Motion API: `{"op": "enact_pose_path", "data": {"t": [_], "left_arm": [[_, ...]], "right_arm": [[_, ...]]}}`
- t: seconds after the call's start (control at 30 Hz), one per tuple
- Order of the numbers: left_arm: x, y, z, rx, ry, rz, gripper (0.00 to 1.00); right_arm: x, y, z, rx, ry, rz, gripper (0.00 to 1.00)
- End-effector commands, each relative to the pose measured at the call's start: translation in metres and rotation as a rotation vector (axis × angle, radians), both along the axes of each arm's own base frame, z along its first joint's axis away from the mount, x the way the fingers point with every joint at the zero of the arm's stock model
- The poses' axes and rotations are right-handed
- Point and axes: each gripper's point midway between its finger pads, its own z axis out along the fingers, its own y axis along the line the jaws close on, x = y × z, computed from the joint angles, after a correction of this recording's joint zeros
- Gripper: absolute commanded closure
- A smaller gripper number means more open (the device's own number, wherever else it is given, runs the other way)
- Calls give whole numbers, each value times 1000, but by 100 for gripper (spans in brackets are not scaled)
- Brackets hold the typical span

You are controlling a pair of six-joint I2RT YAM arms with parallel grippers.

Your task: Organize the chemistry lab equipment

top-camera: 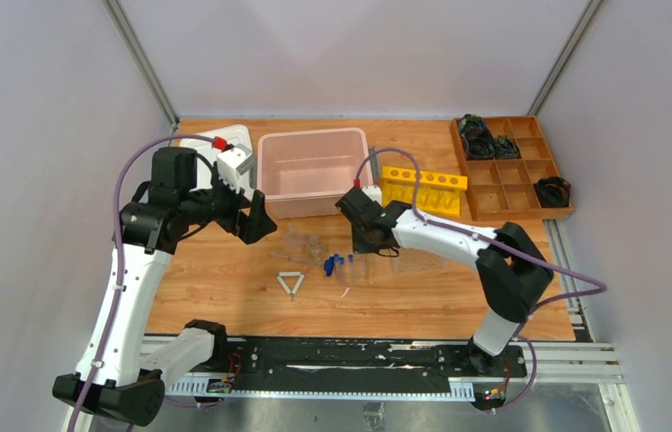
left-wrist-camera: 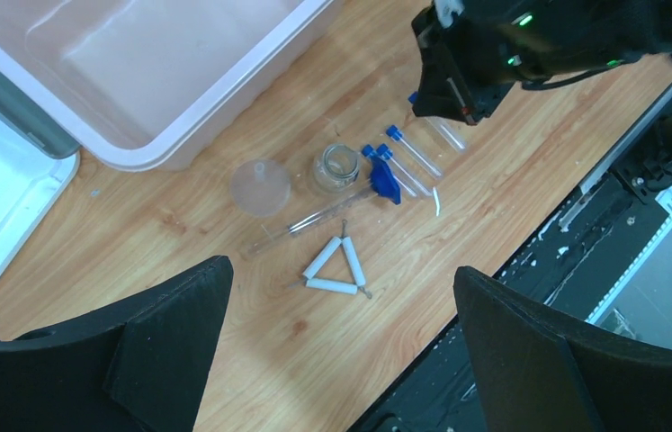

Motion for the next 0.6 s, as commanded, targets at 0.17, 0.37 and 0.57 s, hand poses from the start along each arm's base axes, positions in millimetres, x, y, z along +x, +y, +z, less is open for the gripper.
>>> {"op": "enact_pose_path", "data": {"t": [0.17, 0.37, 0.57], "left_arm": [[-3, -7, 19, -62, -12, -18, 0], [-12, -21, 21, -141, 48, -72, 6], [-21, -30, 23, -199, 95, -110, 14]], "right_arm": [[16, 46, 174, 310, -299, 59, 100], [10, 103, 263, 556, -482, 136, 100], [0, 141, 316, 713, -586, 175, 100]]}}
